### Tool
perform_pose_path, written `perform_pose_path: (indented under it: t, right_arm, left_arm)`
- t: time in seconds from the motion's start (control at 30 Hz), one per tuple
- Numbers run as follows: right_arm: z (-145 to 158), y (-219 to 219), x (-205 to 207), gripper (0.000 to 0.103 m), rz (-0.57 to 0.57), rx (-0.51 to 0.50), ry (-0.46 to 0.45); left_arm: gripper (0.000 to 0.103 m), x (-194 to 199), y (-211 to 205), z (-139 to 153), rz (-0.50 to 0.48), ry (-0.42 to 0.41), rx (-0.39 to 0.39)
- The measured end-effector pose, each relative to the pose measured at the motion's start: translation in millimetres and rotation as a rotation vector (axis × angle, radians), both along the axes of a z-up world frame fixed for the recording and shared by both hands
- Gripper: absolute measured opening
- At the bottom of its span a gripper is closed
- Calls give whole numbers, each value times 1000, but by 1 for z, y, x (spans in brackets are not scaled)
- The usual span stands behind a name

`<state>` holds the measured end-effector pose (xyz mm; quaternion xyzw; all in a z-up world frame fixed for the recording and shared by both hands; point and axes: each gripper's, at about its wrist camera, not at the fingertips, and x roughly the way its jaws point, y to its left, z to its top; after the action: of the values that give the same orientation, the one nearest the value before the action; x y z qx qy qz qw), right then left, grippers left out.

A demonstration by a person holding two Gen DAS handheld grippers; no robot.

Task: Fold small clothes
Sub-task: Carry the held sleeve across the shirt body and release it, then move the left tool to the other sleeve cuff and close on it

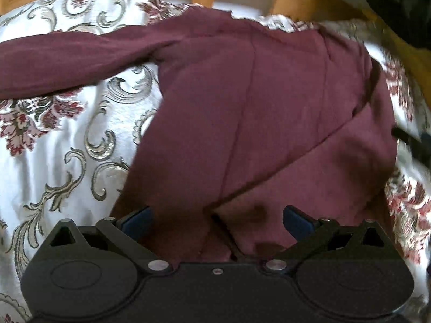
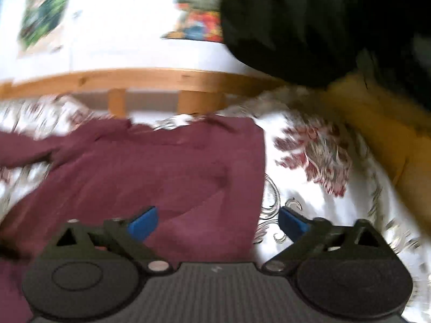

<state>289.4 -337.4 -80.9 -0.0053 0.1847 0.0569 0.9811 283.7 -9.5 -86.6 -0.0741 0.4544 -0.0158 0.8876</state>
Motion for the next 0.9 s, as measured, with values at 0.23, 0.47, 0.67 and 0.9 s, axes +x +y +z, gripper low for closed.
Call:
perform_pose_path:
  t: [0.23, 0.47, 0.67, 0.9]
  right_arm:
    - [-14, -55, 64, 72, -34, 252, 27]
    - [-22, -67, 73, 9, -26, 385, 53]
    - [-17, -78, 71, 8, -102, 392, 34]
    - [-13, -70, 55, 41, -124, 336, 72]
  left_arm:
    - [102, 9, -15, -13, -35, 27, 64]
    - [102, 8, -29, -16, -95, 2, 113]
    - [102, 6, -38, -19, -138, -10, 165]
    - [102, 8, -35, -21, -129, 14, 172]
